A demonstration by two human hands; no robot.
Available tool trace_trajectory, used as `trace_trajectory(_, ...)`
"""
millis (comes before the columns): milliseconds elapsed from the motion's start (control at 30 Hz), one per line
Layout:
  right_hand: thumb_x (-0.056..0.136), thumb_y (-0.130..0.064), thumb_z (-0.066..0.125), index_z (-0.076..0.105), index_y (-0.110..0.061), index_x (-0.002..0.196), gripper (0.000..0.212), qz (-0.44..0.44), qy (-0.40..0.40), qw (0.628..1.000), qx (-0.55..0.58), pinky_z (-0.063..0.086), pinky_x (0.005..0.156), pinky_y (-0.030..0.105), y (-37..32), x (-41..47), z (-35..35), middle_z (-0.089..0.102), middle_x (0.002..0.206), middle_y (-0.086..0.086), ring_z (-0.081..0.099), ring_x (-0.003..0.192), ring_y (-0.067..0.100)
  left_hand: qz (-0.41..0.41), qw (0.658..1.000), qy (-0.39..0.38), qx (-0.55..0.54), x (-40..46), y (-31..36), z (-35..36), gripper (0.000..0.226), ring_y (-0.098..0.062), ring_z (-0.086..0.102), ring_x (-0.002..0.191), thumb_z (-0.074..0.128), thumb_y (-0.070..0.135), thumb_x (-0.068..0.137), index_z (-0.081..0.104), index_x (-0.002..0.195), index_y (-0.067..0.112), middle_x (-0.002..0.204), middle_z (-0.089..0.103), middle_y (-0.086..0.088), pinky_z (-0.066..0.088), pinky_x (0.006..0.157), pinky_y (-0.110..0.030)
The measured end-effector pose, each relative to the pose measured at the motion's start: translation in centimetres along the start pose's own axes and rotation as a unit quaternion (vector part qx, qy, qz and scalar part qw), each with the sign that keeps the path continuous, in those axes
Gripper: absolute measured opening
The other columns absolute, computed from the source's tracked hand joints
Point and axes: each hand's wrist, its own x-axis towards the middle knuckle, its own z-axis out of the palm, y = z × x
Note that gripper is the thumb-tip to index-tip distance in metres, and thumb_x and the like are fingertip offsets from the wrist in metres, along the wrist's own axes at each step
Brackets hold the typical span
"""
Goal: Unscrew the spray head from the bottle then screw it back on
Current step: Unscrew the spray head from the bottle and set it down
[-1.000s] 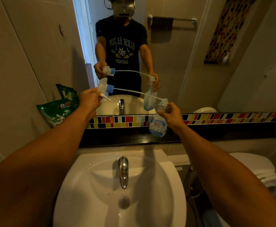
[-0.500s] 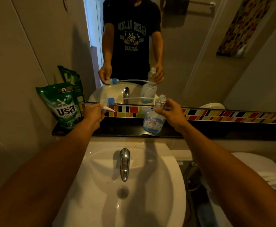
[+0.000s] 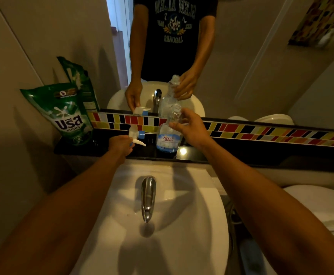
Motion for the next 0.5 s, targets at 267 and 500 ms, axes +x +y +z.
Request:
trace_trajectory(267,0.095,-0.017,0.074,0.06,-0.019,0.13,0.038,-0.002,0.014,1.0,-0.025,0.05,0.081,0.019,1.1,1.6,1.1,0.066,0.117,-0.007,0.062,0.104,0.003,0.078,0.988,0.001,0.134,1.4,-1.4,0.5,0.029,-0.02,0.061,0.082,0.06,0.006,0.095,0.062,0.124,0.001,0.109,0.065,-0.018,0.054,0.075,-0.032)
trace_trajectory(500,0.095,-0.006,0.071,0.055,-0.017,0.138,0.047,0.016,0.023,0.999,-0.029,0.057,0.101,0.049,2.3,1.0,1.6,0.062,0.137,0.004,0.059,0.129,0.021,0.105,0.972,0.035,0.208,1.6,-1.7,0.6,0.022,-0.038,0.064,0.107,0.06,0.011,0.097,0.066,0.116,0.002,0.114,0.065,-0.022,0.054,0.087,-0.043)
